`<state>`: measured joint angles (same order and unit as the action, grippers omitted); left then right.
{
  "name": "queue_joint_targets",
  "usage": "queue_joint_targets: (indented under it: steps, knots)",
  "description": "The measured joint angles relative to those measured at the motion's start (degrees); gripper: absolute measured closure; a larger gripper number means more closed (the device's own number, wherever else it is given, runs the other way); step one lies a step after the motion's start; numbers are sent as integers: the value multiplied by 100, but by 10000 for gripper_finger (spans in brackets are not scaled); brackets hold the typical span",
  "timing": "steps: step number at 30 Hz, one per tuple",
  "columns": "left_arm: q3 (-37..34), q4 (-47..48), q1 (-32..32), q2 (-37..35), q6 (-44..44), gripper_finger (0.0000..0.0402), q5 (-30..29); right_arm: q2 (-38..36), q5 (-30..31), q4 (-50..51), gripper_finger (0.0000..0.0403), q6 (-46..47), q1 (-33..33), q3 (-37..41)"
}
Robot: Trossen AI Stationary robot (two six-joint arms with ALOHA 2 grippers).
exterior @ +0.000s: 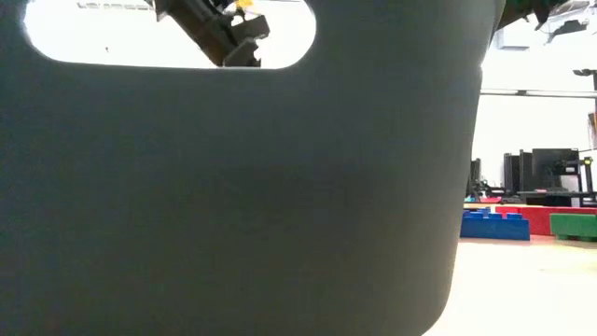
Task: Sort blocks
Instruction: Put the red block into the yellow bin
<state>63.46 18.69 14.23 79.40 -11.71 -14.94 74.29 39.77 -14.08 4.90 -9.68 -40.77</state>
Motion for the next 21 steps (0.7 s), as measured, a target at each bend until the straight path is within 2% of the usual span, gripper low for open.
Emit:
queue_joint_targets:
  steps: [3, 6, 14, 18, 21]
  knots:
    - [0, -24, -88, -185, -108, 198, 121, -125, -461, 201, 259, 94, 105, -9]
    - [0, -19, -236, -374, -95, 198, 120, -160, -542, 1133, 255, 351, 72, -119]
    - [-48, -73, -846, -503, 43, 198, 117, -242, -707, 3359, 207, 922, -52, -811]
    - [-558, -619, -1247, -563, -96, 198, 44, -181, -1361, 5084, 180, 1542, 35, -1392]
    - [-904, -1136, -1490, -566, -273, 198, -218, -67, -1634, 5593, 162, 2077, -209, -1430]
